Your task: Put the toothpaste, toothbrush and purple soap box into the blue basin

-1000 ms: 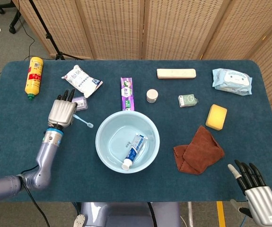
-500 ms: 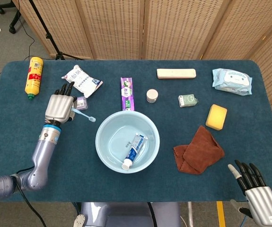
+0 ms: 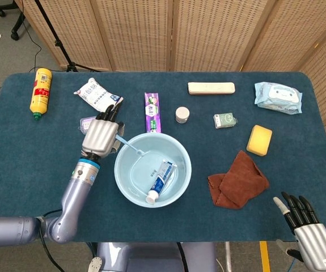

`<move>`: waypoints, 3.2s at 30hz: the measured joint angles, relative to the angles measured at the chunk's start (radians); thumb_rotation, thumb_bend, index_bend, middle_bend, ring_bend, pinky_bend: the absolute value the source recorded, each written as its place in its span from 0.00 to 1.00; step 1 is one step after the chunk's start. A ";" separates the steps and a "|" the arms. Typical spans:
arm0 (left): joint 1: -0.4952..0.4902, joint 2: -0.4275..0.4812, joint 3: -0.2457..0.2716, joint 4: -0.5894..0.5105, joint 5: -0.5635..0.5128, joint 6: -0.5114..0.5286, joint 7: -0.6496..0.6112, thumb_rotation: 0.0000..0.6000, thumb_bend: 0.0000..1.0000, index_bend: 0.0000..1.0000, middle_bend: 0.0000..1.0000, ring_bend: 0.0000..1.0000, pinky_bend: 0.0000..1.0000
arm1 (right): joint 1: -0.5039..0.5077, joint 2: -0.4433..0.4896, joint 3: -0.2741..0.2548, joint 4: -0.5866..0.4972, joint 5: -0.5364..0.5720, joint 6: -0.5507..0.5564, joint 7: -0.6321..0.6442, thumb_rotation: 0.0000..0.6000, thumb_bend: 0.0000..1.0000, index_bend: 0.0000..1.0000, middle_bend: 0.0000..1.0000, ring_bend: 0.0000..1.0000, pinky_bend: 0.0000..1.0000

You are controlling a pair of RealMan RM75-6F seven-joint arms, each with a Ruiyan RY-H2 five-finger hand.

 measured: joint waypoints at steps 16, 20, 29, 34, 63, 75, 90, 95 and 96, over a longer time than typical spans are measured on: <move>-0.115 -0.193 0.009 -0.041 -0.022 0.082 0.133 1.00 0.38 0.60 0.00 0.00 0.21 | -0.004 0.021 0.001 -0.003 -0.007 0.032 0.049 1.00 0.13 0.00 0.00 0.00 0.00; -0.123 -0.213 0.023 -0.034 -0.031 0.085 0.150 1.00 0.36 0.46 0.00 0.00 0.21 | -0.006 0.023 0.002 -0.002 -0.010 0.042 0.057 1.00 0.13 0.00 0.00 0.00 0.00; -0.116 -0.186 0.028 -0.036 -0.069 0.082 0.157 1.00 0.33 0.18 0.00 0.00 0.21 | -0.007 0.016 0.003 0.000 -0.015 0.040 0.047 1.00 0.13 0.00 0.00 0.00 0.00; -0.107 -0.165 0.031 -0.040 -0.066 0.079 0.144 1.00 0.33 0.18 0.00 0.00 0.21 | -0.007 0.015 0.002 0.001 -0.015 0.037 0.045 1.00 0.13 0.00 0.00 0.00 0.00; 0.090 0.166 0.126 0.034 -0.101 -0.018 -0.032 1.00 0.32 0.00 0.00 0.00 0.15 | -0.008 -0.006 -0.001 0.004 -0.023 0.017 -0.011 1.00 0.13 0.00 0.00 0.00 0.00; 0.074 0.094 0.127 0.213 -0.142 -0.100 -0.045 1.00 0.32 0.00 0.00 0.00 0.15 | 0.000 -0.016 0.006 0.010 0.003 -0.009 -0.018 1.00 0.13 0.00 0.00 0.00 0.00; 0.009 -0.008 0.102 0.427 -0.200 -0.202 -0.015 1.00 0.32 0.00 0.00 0.00 0.15 | 0.015 -0.030 0.017 0.022 0.052 -0.055 -0.024 1.00 0.13 0.00 0.00 0.00 0.00; -0.002 -0.036 0.099 0.491 -0.216 -0.232 -0.014 1.00 0.32 0.00 0.00 0.00 0.15 | 0.019 -0.034 0.023 0.025 0.070 -0.066 -0.025 1.00 0.13 0.00 0.00 0.00 0.00; -0.004 -0.043 0.099 0.509 -0.218 -0.240 -0.014 1.00 0.32 0.00 0.00 0.00 0.15 | 0.021 -0.035 0.025 0.026 0.076 -0.069 -0.026 1.00 0.13 0.00 0.00 0.00 0.00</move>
